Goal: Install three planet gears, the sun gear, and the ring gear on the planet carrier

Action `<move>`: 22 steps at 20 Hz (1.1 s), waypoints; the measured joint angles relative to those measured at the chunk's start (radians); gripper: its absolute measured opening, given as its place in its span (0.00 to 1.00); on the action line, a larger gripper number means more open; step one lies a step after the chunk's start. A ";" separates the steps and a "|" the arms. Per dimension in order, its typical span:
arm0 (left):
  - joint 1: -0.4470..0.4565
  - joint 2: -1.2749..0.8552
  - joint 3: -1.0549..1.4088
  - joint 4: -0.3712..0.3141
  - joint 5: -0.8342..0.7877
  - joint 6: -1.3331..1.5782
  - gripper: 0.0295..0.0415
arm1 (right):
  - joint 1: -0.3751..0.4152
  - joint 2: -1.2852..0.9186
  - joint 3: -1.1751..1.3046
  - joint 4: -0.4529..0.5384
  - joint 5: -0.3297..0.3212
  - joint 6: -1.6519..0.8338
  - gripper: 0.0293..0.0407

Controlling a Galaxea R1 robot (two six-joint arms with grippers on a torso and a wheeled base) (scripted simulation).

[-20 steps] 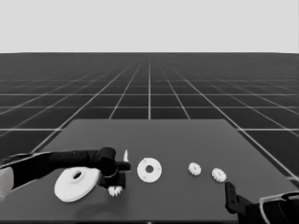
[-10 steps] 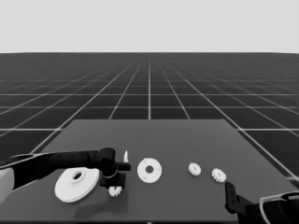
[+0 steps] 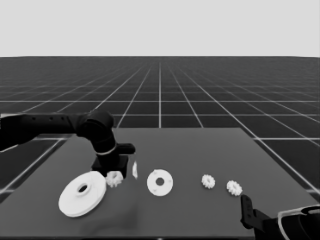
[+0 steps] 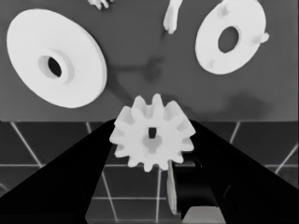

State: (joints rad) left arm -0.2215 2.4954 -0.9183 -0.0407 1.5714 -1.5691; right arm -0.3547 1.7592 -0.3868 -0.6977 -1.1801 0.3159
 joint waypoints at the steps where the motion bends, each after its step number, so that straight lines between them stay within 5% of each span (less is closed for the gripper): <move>1: -0.006 0.000 -0.002 -0.006 0.000 0.002 0.14 | 0.000 0.000 0.000 0.000 0.000 0.000 0.81; 3: -0.011 0.001 -0.005 -0.011 -0.001 0.004 0.14 | 0.000 0.000 0.000 0.000 0.000 0.000 0.81; 7: -0.007 0.385 -0.356 -0.009 -0.003 -0.030 0.14 | 0.000 0.000 0.000 0.000 0.000 0.000 0.81; 13: -0.005 0.434 -0.425 -0.008 -0.002 -0.009 0.14 | 0.000 0.000 0.000 0.000 0.000 0.000 0.81; 14: 0.138 0.433 -0.420 0.166 0.001 -0.015 0.14 | 0.000 0.000 0.000 0.000 0.000 0.000 0.81; 16: 0.328 0.444 -0.485 0.329 -0.008 0.038 0.14 | 0.000 0.000 0.000 0.000 0.000 0.000 0.81; 22: 0.403 0.458 -0.557 0.400 -0.033 0.089 0.14 | 0.000 0.000 0.000 0.000 0.000 0.000 0.81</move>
State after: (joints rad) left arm 0.1818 2.9536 -1.4757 0.3591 1.5388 -1.4799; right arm -0.3547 1.7592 -0.3868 -0.6977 -1.1801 0.3159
